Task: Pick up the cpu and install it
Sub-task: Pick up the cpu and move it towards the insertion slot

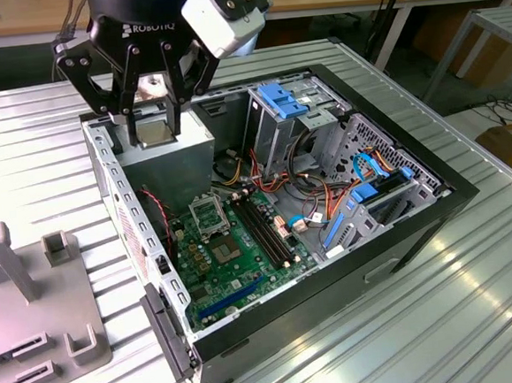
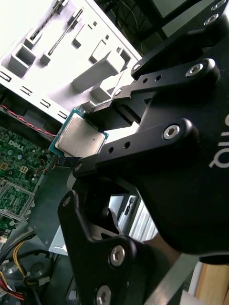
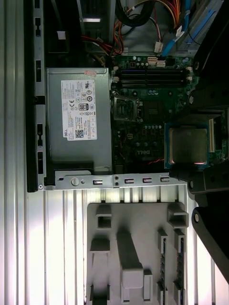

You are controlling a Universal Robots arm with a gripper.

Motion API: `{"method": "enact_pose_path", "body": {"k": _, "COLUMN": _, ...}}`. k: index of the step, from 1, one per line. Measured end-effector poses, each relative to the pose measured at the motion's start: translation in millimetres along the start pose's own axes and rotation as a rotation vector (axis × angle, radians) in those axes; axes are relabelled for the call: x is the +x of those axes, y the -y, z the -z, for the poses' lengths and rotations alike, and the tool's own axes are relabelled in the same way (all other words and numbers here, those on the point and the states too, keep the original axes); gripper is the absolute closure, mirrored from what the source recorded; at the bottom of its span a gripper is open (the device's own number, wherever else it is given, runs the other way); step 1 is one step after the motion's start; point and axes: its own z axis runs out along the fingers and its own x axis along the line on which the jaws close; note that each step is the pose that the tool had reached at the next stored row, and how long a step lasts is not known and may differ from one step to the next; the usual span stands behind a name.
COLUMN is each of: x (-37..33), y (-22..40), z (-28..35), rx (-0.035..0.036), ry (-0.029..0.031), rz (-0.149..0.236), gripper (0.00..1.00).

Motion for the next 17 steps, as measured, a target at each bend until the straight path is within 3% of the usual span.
{"method": "enact_pose_path", "body": {"k": 17, "x": -10.6, "y": -0.2, "z": 0.0, "rx": -0.0001, "ry": 0.0000, "rz": 0.000, "gripper": 0.53}}
